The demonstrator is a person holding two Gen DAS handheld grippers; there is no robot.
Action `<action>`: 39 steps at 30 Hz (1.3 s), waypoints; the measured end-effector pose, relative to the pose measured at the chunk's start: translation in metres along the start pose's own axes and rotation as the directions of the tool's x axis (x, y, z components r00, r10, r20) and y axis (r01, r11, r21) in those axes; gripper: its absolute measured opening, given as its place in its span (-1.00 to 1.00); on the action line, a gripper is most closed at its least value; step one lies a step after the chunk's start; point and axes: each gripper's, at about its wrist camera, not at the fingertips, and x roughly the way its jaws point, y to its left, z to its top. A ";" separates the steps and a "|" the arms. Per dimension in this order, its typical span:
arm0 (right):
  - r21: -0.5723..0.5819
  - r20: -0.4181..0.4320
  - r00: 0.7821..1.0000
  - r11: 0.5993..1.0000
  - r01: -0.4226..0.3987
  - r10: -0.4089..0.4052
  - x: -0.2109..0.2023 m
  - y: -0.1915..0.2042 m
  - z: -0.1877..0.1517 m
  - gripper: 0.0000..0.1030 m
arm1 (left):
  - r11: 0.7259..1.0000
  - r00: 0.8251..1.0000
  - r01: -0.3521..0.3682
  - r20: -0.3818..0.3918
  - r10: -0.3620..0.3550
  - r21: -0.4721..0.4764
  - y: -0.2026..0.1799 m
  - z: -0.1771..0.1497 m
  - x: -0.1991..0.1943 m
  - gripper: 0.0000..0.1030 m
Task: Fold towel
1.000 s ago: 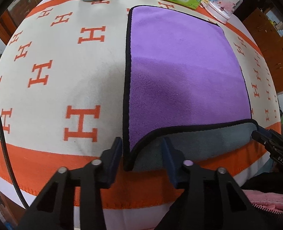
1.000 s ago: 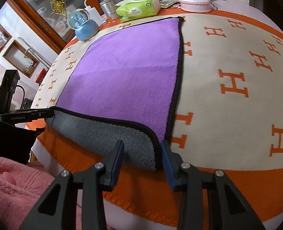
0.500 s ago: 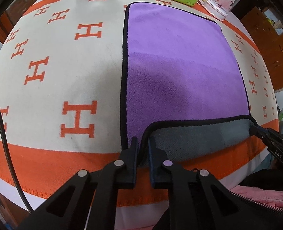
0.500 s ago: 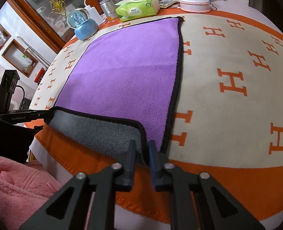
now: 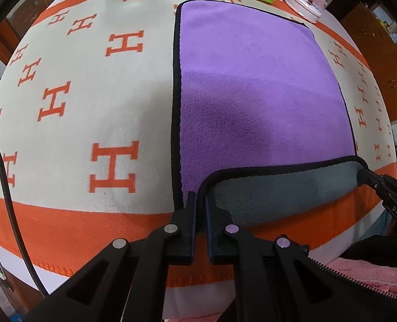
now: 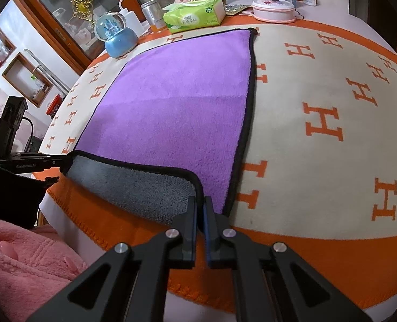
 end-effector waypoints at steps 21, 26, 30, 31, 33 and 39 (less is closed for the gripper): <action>-0.052 0.174 0.984 0.998 -0.020 0.029 -0.050 0.014 0.049 -0.93 | 1.000 0.988 -0.025 0.154 0.026 -0.004 -0.006 0.037 -0.076 -0.93; -0.077 0.234 0.972 0.997 -0.006 0.024 -0.063 0.015 0.072 -0.93 | 0.999 0.976 -0.037 0.215 0.035 0.006 -0.012 0.058 -0.093 -0.93; -0.089 0.275 0.961 0.996 0.006 0.019 -0.069 0.016 0.093 -0.93 | 0.999 0.964 -0.037 0.264 0.032 0.012 -0.012 0.080 -0.106 -0.93; -0.095 0.286 0.958 0.995 0.011 0.017 -0.070 0.016 0.099 -0.93 | 0.999 0.961 -0.042 0.276 0.036 0.014 -0.013 0.085 -0.108 -0.93; -0.105 0.307 0.952 0.994 0.025 0.008 -0.072 0.017 0.110 -0.93 | 0.998 0.953 -0.054 0.300 0.046 0.019 -0.013 0.097 -0.113 -0.93; -0.102 0.369 0.929 0.992 0.074 -0.031 -0.067 0.014 0.141 -0.93 | 0.997 0.937 -0.078 0.343 0.064 0.027 -0.012 0.134 -0.114 -0.93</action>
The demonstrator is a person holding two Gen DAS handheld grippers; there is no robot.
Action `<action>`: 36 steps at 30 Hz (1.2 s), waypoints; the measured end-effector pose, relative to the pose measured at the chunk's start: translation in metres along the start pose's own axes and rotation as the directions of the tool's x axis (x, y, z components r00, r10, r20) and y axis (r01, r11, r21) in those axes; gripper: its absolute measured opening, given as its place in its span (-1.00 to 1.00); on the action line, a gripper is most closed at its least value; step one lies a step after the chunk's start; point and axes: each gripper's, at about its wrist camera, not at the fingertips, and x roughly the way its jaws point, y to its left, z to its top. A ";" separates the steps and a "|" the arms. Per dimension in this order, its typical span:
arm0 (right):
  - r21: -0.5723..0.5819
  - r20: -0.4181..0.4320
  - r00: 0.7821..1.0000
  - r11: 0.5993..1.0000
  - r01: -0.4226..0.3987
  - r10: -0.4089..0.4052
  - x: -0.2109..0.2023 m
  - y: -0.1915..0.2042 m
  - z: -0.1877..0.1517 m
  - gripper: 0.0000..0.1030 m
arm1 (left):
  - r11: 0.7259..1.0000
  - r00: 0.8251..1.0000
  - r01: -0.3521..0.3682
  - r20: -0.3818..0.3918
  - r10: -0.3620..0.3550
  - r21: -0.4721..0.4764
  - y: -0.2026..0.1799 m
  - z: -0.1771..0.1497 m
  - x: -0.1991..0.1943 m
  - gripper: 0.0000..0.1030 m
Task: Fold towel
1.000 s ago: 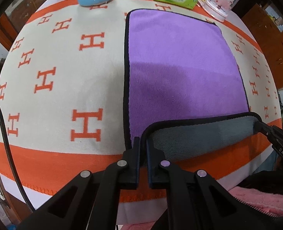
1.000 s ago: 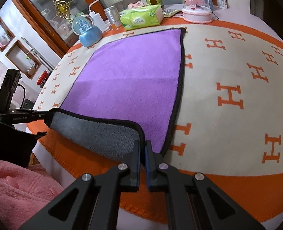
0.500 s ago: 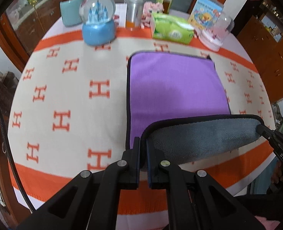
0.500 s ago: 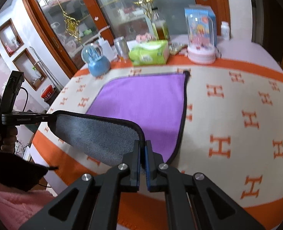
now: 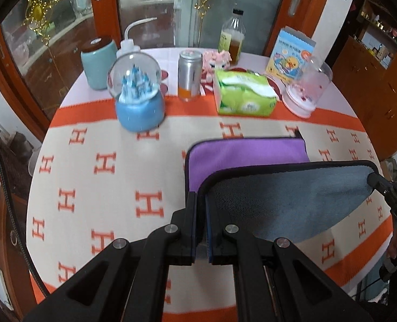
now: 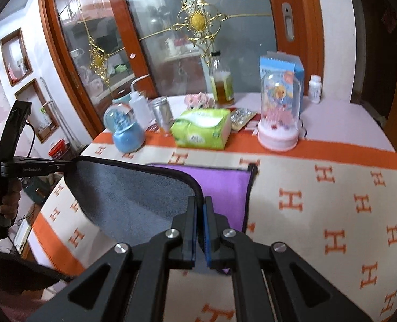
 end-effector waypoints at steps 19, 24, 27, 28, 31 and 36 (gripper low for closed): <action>-0.123 0.088 0.964 0.957 0.261 -0.252 0.104 -0.002 0.020 -0.92 | 0.996 0.998 -0.068 0.010 0.069 -0.063 0.015 0.036 0.124 -0.92; -0.097 0.038 0.955 0.950 0.297 -0.295 0.129 -0.010 0.015 -0.92 | 0.997 0.999 -0.051 -0.018 0.050 -0.062 0.018 0.035 0.147 -0.86; -0.085 0.011 0.952 0.948 0.306 -0.306 0.139 -0.015 0.011 -0.89 | 0.997 0.998 -0.059 -0.025 0.057 -0.050 0.015 0.035 0.155 -0.79; -0.084 0.003 0.952 0.948 0.306 -0.307 0.142 -0.016 0.010 -0.89 | 0.997 0.997 -0.065 -0.031 0.064 -0.047 0.015 0.035 0.158 -0.75; -0.077 -0.026 0.947 0.945 0.318 -0.320 0.149 -0.018 0.009 -0.65 | 0.995 0.996 -0.087 -0.041 0.085 -0.051 0.014 0.033 0.161 -0.38; -0.046 -0.033 0.941 0.941 0.335 -0.336 0.147 -0.019 0.008 -0.06 | 0.992 0.995 -0.096 -0.024 0.095 -0.077 0.012 0.035 0.148 0.21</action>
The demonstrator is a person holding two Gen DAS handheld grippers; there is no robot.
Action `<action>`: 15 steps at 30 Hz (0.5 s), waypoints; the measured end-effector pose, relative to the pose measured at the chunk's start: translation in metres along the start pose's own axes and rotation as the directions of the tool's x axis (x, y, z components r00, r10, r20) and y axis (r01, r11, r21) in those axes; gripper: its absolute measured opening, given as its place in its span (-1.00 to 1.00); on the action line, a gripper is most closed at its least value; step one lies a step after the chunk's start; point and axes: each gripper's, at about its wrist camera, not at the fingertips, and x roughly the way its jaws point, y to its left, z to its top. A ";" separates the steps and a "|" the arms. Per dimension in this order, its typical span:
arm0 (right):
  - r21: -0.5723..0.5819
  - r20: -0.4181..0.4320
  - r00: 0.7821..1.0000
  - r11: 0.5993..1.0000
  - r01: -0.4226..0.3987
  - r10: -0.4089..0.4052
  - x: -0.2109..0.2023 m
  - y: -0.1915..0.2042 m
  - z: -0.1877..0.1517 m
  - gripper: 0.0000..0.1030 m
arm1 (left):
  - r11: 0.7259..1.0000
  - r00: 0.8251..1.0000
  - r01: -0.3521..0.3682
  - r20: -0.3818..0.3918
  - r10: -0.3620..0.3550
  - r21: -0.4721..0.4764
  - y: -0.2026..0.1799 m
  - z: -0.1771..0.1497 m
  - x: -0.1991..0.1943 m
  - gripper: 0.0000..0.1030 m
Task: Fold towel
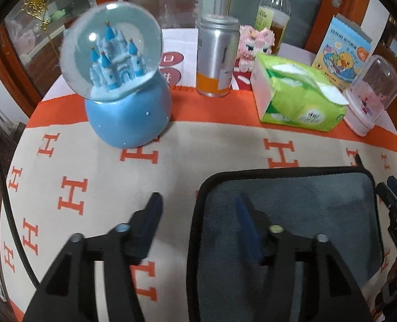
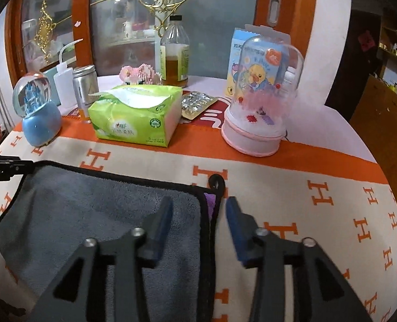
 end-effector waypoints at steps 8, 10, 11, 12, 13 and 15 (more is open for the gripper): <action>0.065 -0.037 0.999 0.998 0.002 0.000 -0.019 -0.004 -0.001 0.58 | 0.998 0.998 -0.056 0.012 0.056 -0.007 -0.011 -0.011 -0.039 0.54; 0.084 -0.059 0.998 0.996 -0.010 0.015 -0.027 -0.004 -0.007 0.59 | 0.997 0.997 -0.071 0.015 0.071 -0.014 -0.013 -0.019 -0.049 0.60; 0.089 -0.066 0.998 0.996 -0.013 0.018 -0.031 -0.004 -0.010 0.61 | 0.997 0.997 -0.076 0.016 0.076 -0.014 -0.014 -0.023 -0.054 0.60; 0.094 -0.077 0.997 0.995 -0.016 0.023 -0.037 -0.003 -0.015 0.65 | 0.997 0.997 -0.080 0.015 0.080 -0.011 -0.014 -0.027 -0.059 0.60; 0.098 -0.083 0.996 0.995 -0.019 0.027 -0.042 -0.003 -0.019 0.67 | 0.997 0.996 -0.083 0.013 0.083 -0.004 -0.016 -0.033 -0.064 0.60; 0.104 -0.098 0.994 0.994 -0.029 0.039 -0.054 -0.002 -0.031 0.73 | 0.997 0.997 -0.077 0.007 0.077 0.009 -0.018 -0.042 -0.072 0.61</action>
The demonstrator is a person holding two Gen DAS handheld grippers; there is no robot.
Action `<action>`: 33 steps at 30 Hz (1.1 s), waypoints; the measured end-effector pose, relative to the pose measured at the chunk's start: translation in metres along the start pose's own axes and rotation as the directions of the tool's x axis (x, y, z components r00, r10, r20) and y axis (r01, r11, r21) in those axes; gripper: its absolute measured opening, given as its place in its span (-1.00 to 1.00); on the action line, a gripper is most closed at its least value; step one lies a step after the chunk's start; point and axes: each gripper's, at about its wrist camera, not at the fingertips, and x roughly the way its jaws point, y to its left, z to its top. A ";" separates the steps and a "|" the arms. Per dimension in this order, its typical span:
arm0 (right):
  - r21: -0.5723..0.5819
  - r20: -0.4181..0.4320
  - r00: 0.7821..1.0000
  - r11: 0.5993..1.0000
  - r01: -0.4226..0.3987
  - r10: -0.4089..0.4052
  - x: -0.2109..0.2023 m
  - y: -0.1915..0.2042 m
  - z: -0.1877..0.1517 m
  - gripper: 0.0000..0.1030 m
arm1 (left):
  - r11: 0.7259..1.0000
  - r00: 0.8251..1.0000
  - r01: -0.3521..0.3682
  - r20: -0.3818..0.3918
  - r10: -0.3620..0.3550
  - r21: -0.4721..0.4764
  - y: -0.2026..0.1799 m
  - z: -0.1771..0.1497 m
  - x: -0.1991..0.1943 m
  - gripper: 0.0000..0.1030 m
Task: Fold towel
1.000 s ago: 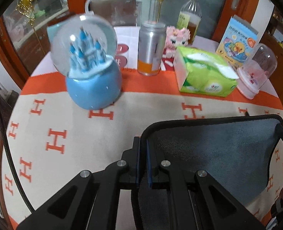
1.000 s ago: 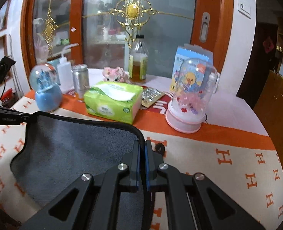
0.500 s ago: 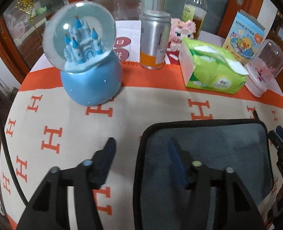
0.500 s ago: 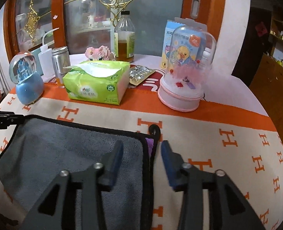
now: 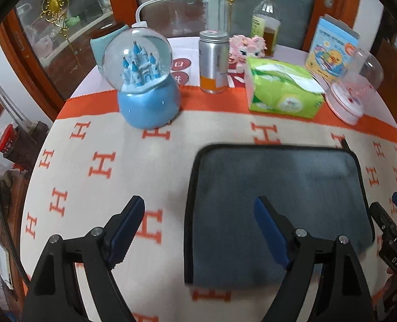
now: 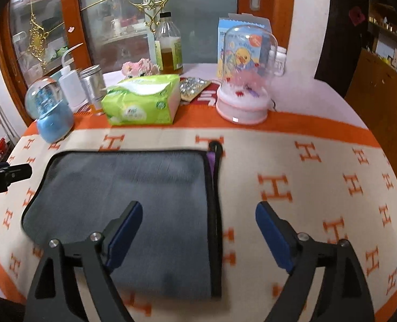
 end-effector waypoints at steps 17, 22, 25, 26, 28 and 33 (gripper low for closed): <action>-0.024 0.008 0.999 0.999 -0.038 0.038 -0.110 -0.002 -0.064 0.79 | 0.998 0.996 0.048 0.073 -0.045 -0.034 -0.008 -0.077 -0.110 0.76; -0.051 0.034 0.998 0.997 -0.055 0.057 -0.143 0.000 -0.074 0.79 | 0.999 0.995 0.045 0.096 -0.042 -0.027 -0.012 -0.104 -0.139 0.77; -0.062 0.036 0.997 0.996 -0.064 0.066 -0.162 0.001 -0.080 0.80 | 0.999 0.993 0.048 0.112 -0.045 -0.025 -0.013 -0.120 -0.159 0.88; -0.065 0.035 0.997 0.996 -0.064 0.066 -0.168 0.001 -0.081 0.80 | 0.998 0.992 0.050 0.114 -0.046 -0.026 -0.013 -0.123 -0.163 0.99; -0.068 0.027 0.998 0.996 -0.052 0.054 -0.177 0.002 -0.083 0.80 | 0.999 0.991 0.045 0.125 -0.041 -0.027 -0.014 -0.131 -0.175 0.99; -0.051 0.014 0.997 0.996 -0.071 0.071 -0.205 0.001 -0.089 0.86 | 0.999 0.990 0.046 0.130 -0.047 0.009 -0.025 -0.148 -0.201 0.98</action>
